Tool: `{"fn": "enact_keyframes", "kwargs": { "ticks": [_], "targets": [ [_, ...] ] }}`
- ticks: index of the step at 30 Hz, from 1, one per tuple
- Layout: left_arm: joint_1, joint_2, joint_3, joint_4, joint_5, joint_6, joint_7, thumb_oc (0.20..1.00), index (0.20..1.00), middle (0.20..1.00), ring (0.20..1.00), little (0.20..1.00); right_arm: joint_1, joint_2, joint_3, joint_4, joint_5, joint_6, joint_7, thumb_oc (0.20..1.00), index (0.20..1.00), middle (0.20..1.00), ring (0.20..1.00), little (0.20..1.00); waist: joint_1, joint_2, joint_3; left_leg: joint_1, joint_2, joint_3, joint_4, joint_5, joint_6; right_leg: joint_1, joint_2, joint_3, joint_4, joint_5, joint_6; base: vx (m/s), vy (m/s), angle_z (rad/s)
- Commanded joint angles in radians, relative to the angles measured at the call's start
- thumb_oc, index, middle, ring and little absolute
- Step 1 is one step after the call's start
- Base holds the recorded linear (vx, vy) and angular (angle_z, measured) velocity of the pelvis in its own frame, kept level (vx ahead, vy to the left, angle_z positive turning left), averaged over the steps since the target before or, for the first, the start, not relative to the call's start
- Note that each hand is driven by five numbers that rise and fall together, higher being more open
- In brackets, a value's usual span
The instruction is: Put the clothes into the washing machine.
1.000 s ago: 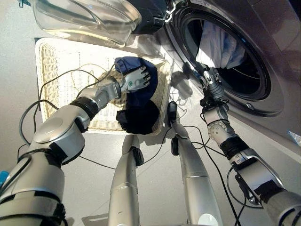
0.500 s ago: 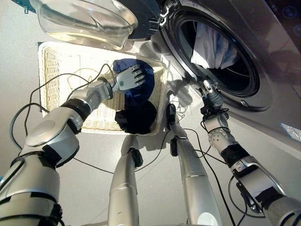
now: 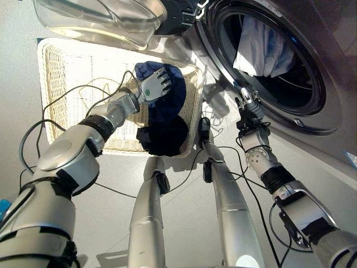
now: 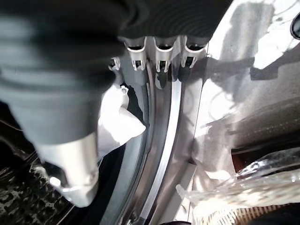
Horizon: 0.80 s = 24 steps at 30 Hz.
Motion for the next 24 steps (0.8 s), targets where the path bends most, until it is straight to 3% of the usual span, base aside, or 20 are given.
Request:
{"fn": "enact_keyframes", "kwargs": {
  "ticks": [1,12,14,15,24],
  "targets": [
    [-0.061,-0.018,0.028,0.052,-0.017,-0.034,0.01,1.0,1.0,1.0,1.0,1.0,0.0,0.006,-0.009,-0.06,0.029,-0.059,0.0,1.0,1.0,1.0,1.0,1.0,0.001,-0.053,-0.022,-0.028,-0.001,0.052,0.057,-0.023,-0.102,0.014,-0.01,-0.037,-0.073,0.11,0.146,0.0,0.0,0.0],
    [-0.085,-0.053,0.0,0.117,-0.053,-0.166,0.006,1.0,1.0,1.0,1.0,1.0,-0.024,0.015,-0.02,-0.012,0.048,-0.08,0.039,1.0,1.0,1.0,1.0,1.0,-0.013,-0.069,-0.022,-0.063,0.012,0.049,0.075,-0.031,-0.105,-0.019,-0.004,-0.019,-0.069,0.114,0.147,0.0,0.0,0.0],
    [-0.081,-0.061,-0.001,0.124,-0.055,-0.166,-0.025,0.592,0.592,0.592,0.592,0.592,-0.028,0.016,-0.025,-0.008,0.056,-0.083,0.042,1.0,1.0,1.0,1.0,1.0,-0.014,-0.074,-0.022,-0.065,0.016,0.049,0.081,-0.032,-0.108,-0.02,-0.003,-0.021,-0.062,0.114,0.149,0.0,0.0,0.0],
    [-0.082,-0.065,-0.012,0.129,-0.071,-0.158,-0.051,0.2,0.2,0.2,0.2,0.2,-0.033,0.014,-0.025,-0.004,0.056,-0.089,0.039,1.0,1.0,1.0,1.0,1.0,-0.015,-0.076,-0.022,-0.061,0.017,0.052,0.077,-0.031,-0.107,-0.017,-0.002,-0.021,-0.067,0.115,0.149,0.0,0.0,0.0],
    [-0.076,-0.061,-0.023,0.131,-0.148,-0.174,-0.122,0.2,0.2,0.2,0.2,0.2,-0.029,0.01,-0.037,0.009,0.088,-0.102,0.06,1.0,1.0,1.0,1.0,1.0,-0.014,-0.077,-0.022,-0.051,0.018,0.052,0.086,-0.039,-0.106,-0.01,-0.003,-0.026,-0.053,0.108,0.15,0.0,0.0,0.0]
  ]
}}
